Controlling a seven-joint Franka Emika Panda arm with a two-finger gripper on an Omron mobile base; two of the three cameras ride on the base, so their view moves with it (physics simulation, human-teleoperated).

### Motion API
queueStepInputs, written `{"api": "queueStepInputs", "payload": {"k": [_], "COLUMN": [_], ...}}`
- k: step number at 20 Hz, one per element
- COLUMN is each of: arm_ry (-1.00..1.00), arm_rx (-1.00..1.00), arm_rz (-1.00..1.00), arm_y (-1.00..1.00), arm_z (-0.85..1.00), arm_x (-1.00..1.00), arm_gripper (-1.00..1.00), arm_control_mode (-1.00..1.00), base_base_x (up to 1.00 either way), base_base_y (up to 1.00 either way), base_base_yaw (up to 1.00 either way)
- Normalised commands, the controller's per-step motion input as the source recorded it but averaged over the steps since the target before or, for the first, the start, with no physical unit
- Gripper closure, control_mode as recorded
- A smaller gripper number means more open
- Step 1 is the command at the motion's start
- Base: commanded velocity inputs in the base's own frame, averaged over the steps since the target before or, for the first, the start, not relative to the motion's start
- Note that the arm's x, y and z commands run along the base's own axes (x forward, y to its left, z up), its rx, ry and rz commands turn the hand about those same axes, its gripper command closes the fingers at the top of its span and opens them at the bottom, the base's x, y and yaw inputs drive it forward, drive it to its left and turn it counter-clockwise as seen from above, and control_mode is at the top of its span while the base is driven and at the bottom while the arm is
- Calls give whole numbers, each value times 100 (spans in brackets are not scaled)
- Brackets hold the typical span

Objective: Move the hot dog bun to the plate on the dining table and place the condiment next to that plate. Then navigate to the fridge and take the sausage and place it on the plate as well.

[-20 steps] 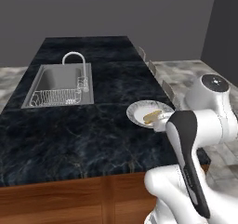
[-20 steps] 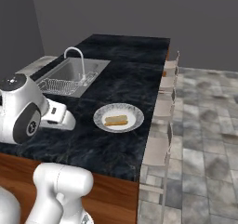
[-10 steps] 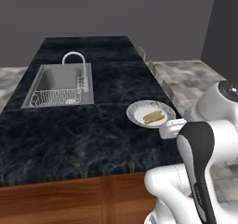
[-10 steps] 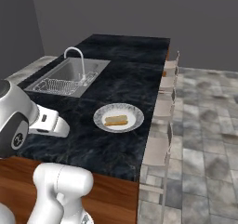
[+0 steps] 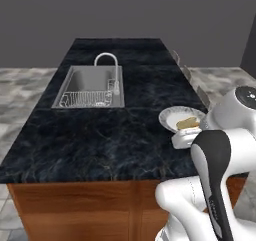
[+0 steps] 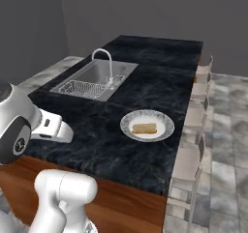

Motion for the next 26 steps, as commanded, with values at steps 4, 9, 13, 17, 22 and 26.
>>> {"api": "queueStepInputs", "payload": {"k": [4,9,13,17,22,26], "arm_ry": [0,0,0,0,0,0], "arm_rx": [0,0,0,0,0,0], "arm_rz": [0,0,0,0,0,0], "arm_y": [0,0,0,0,0,0], "arm_z": [0,0,0,0,0,0], "arm_x": [0,0,0,0,0,0], "arm_gripper": [-100,-100,-100,-100,-100,-100], "arm_control_mode": [100,100,100,100,100,100], "base_base_x": [-17,-22,-14,0,6,72], "base_base_y": [66,67,61,60,59,43], "base_base_yaw": [68,68,74,75,70,48]}}
